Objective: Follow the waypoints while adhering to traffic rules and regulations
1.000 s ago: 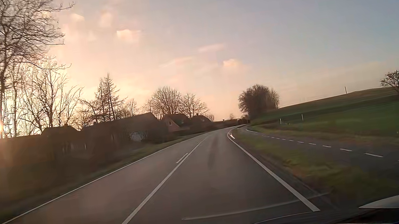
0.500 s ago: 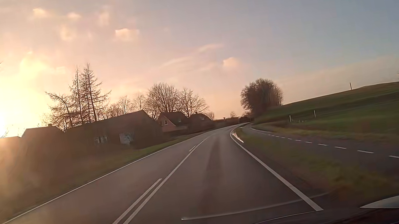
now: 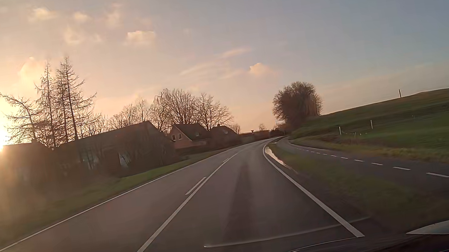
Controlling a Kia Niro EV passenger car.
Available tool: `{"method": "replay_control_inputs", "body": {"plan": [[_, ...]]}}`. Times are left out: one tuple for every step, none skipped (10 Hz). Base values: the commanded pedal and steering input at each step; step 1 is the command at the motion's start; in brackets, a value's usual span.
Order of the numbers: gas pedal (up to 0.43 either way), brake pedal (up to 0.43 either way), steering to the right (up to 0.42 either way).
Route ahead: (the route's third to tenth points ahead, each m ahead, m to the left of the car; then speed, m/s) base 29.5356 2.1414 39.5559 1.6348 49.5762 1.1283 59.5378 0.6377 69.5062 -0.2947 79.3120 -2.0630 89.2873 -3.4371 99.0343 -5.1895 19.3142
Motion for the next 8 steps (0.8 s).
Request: {"method": "replay_control_inputs", "body": {"plan": [[0.189,0.0,0.001],[0.189,0.0,0.001],[0.189,0.0,0.002],[0.189,0.0,0.004],[0.189,0.0,0.006],[0.189,0.0,0.01],[0.189,0.0,0.014],[0.189,0.0,0.014]]}}
